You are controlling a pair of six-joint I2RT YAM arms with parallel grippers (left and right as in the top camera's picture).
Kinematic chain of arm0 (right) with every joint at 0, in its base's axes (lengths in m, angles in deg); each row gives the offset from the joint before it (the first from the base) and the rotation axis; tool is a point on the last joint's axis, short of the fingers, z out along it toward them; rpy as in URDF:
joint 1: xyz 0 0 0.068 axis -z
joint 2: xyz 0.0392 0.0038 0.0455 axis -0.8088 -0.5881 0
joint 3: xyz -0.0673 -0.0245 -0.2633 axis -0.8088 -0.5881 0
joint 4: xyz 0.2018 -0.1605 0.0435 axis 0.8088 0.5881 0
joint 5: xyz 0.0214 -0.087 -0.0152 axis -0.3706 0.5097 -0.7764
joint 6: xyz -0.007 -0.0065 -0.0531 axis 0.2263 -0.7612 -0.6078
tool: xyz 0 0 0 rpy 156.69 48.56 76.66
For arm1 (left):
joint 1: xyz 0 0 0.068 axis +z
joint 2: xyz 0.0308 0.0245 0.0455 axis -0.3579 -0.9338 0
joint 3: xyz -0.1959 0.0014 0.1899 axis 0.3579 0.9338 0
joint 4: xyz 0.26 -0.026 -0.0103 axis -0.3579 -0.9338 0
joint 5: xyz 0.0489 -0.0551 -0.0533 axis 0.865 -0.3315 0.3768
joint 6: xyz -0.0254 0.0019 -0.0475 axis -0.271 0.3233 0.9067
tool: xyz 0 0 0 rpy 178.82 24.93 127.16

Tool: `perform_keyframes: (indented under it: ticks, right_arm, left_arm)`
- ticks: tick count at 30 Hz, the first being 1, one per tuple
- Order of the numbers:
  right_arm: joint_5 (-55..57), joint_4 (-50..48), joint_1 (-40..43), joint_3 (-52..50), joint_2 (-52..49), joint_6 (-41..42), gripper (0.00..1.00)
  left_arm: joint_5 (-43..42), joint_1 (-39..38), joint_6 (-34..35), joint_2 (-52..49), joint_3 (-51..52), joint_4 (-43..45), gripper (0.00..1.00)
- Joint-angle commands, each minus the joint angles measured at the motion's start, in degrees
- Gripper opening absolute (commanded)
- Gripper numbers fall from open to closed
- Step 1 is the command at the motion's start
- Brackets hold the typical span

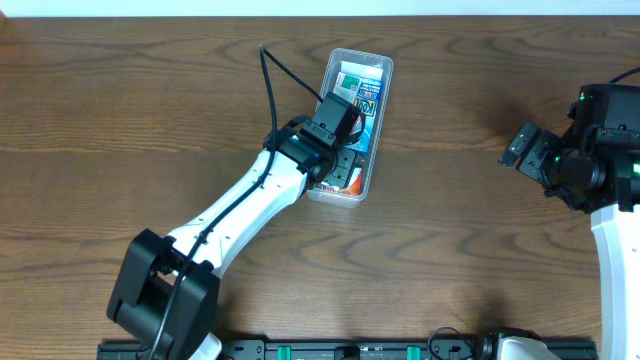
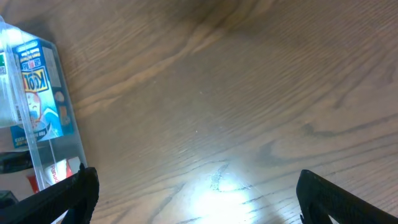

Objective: Pack container
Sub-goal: 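Place the green tin into the container and release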

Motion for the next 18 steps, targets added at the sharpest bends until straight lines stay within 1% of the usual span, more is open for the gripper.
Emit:
perform_keyframes:
  ticks: [1,3,5,8,12,18]
  right_arm:
    - [0.22,0.0,0.59,0.22,0.24,-0.61,0.99]
    - [0.22,0.0,0.59,0.22,0.24,-0.61,0.99]
    - [0.22,0.0,0.59,0.22,0.24,-0.61,0.99]
    - [0.22,0.0,0.59,0.2,0.24,-0.61,0.99]
    - [0.22,0.0,0.59,0.22,0.24,-0.61,0.99]
    - [0.22,0.0,0.59,0.22,0.24,-0.61,0.99]
  left_arm:
    - [0.85,0.09,0.15,0.02,-0.57,-0.28,0.63]
    - [0.42,0.07,0.57,0.02,-0.57,-0.92,0.72]
    - [-0.68,0.09,0.76,0.04,-0.59,-1.49,0.75]
    - [-0.63,0.09,1.2,0.66,-0.72,-2.32,0.75]
    - [-0.63,0.09,1.22,3.89,-2.34,-5.14,0.75]
    - [0.17,0.74,1.18,12.41,-7.02,-13.68,0.75]
